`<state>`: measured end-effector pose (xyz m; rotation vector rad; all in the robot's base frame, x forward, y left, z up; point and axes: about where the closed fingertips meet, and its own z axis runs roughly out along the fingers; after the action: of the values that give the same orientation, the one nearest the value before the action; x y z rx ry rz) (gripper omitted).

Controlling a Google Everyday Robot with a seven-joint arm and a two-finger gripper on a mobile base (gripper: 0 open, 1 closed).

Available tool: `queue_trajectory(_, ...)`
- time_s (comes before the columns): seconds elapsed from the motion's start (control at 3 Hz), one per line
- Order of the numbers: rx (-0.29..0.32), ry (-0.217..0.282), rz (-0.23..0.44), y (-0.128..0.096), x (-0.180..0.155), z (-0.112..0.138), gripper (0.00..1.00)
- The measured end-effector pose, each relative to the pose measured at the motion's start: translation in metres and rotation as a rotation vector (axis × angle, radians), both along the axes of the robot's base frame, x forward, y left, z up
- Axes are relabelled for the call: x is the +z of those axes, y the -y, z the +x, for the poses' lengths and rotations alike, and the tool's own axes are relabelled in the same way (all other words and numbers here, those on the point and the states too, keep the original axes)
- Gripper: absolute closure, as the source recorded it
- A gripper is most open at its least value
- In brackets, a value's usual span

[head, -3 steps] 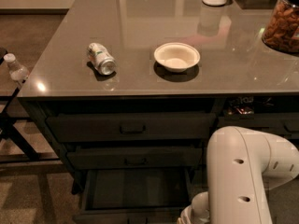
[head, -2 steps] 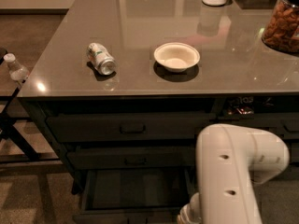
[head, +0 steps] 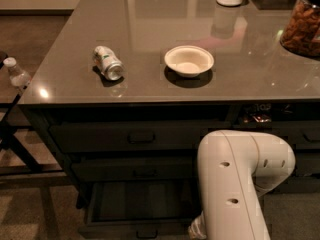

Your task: Close bottom drawer

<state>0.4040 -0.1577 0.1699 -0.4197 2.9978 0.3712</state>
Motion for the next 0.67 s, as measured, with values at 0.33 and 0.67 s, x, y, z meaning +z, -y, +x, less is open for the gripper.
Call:
queue_trajectory(0.33,-0.022,0.057,-0.015,-0.0007,0.0019,0.0195,1.00)
queue_trajectory(0.67,-0.022,0.057,-0.015,-0.0008,0.0019,0.0195,1.00)
